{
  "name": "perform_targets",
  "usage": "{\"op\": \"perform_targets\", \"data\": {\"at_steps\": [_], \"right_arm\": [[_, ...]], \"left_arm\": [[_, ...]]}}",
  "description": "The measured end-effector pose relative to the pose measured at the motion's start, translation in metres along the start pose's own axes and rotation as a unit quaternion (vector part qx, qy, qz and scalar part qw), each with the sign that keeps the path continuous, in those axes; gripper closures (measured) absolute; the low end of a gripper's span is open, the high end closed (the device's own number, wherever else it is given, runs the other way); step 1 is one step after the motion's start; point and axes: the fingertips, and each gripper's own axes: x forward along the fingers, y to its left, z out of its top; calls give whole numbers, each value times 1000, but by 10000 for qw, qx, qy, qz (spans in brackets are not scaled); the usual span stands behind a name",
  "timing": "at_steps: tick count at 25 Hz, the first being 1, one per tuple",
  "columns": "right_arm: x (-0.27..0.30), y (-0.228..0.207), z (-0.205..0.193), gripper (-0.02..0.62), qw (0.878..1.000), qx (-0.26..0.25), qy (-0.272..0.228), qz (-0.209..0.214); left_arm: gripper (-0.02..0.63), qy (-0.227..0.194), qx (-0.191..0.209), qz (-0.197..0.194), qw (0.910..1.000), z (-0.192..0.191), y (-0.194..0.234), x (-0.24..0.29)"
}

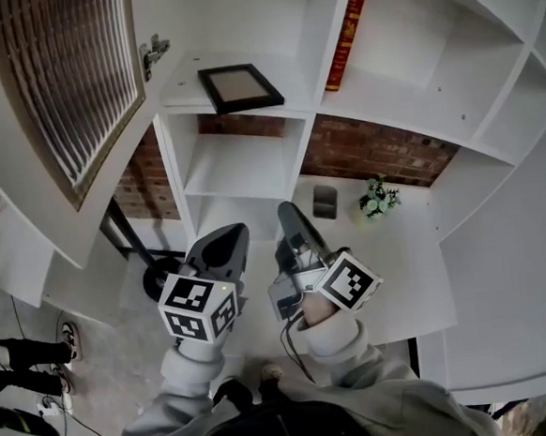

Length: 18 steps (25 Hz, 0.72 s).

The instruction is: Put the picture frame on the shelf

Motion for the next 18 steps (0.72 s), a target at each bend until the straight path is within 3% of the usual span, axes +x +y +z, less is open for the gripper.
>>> {"op": "perform_targets", "data": {"at_steps": [3,9,14,18], "right_arm": [[-21,-1,-5,575,9957,-885,-9,-288],[-54,-4,-32,589,9698,-2333,297,-644],[-87,-32,-62,589,9515,-2762,572,-1231],[-109,-47,-86,589,9481,-2690,704,-1542]], "left_arm": [[601,24,-202,-62,9998,-14,-9,-5],[601,52,-311,-195,9993,-49,-27,-10],[601,44,-543,-280,9981,-84,-40,-19],[601,108,-599,-228,9979,-113,-49,-29]]}}
